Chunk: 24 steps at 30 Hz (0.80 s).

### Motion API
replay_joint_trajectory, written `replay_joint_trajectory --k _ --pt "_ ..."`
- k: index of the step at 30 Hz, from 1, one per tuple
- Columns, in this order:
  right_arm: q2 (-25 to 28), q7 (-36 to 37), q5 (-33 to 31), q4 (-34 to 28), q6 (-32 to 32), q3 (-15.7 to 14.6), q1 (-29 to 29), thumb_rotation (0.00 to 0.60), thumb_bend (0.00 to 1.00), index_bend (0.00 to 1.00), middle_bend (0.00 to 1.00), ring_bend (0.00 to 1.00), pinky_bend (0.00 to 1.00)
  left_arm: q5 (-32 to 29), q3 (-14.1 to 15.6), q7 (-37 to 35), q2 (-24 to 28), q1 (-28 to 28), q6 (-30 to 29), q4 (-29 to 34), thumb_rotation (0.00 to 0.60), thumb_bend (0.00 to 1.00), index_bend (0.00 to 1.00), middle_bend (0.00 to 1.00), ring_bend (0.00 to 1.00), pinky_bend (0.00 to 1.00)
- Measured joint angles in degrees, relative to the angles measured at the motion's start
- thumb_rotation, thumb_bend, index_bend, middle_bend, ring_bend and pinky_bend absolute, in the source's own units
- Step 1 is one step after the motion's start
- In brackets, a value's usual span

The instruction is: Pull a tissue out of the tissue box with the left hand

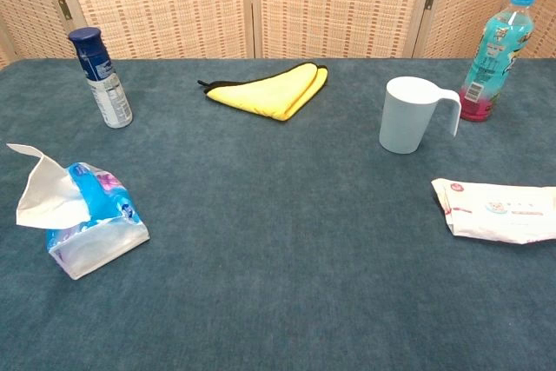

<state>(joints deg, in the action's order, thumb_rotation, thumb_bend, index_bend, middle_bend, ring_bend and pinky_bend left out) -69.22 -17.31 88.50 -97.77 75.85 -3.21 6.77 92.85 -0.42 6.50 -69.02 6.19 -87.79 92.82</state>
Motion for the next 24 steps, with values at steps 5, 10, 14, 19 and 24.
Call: replay_joint_trajectory --k 5,10,14,19,24 --pt "-0.02 0.01 0.05 0.04 0.0 -0.03 0.01 0.6 0.15 0.0 0.0 0.0 0.03 0.03 0.04 -0.16 0.05 0.01 0.05 0.0 0.6 0.29 0.0 0.0 0.0 0.09" --pt "0.14 0.54 0.49 0.05 0.29 -0.04 0.01 0.6 0.15 0.0 0.0 0.0 0.03 0.16 0.08 0.15 -0.04 0.12 0.21 -0.08 0.6 0.29 0.0 0.0 0.0 0.09" --pt "0.3 1.37 1.26 0.15 0.88 -0.1 -0.05 0.6 0.15 0.0 0.0 0.0 0.04 0.24 0.17 0.26 -0.07 0.24 0.47 -0.1 0.6 0.29 0.0 0.0 0.0 0.1" --pt "0.15 1.99 2.66 0.42 1.81 -0.28 -0.22 0.6 0.15 0.0 0.0 0.0 0.03 0.41 0.33 -0.19 -0.05 0.32 0.66 -0.42 0.6 0.29 0.0 0.0 0.0 0.1" --pt "-0.06 2.85 4.47 1.01 3.22 -0.66 -0.6 0.6 0.15 0.0 0.0 0.0 0.03 0.34 0.38 -0.77 -0.44 0.96 1.85 -1.2 0.6 0.29 0.0 0.0 0.0 0.1"
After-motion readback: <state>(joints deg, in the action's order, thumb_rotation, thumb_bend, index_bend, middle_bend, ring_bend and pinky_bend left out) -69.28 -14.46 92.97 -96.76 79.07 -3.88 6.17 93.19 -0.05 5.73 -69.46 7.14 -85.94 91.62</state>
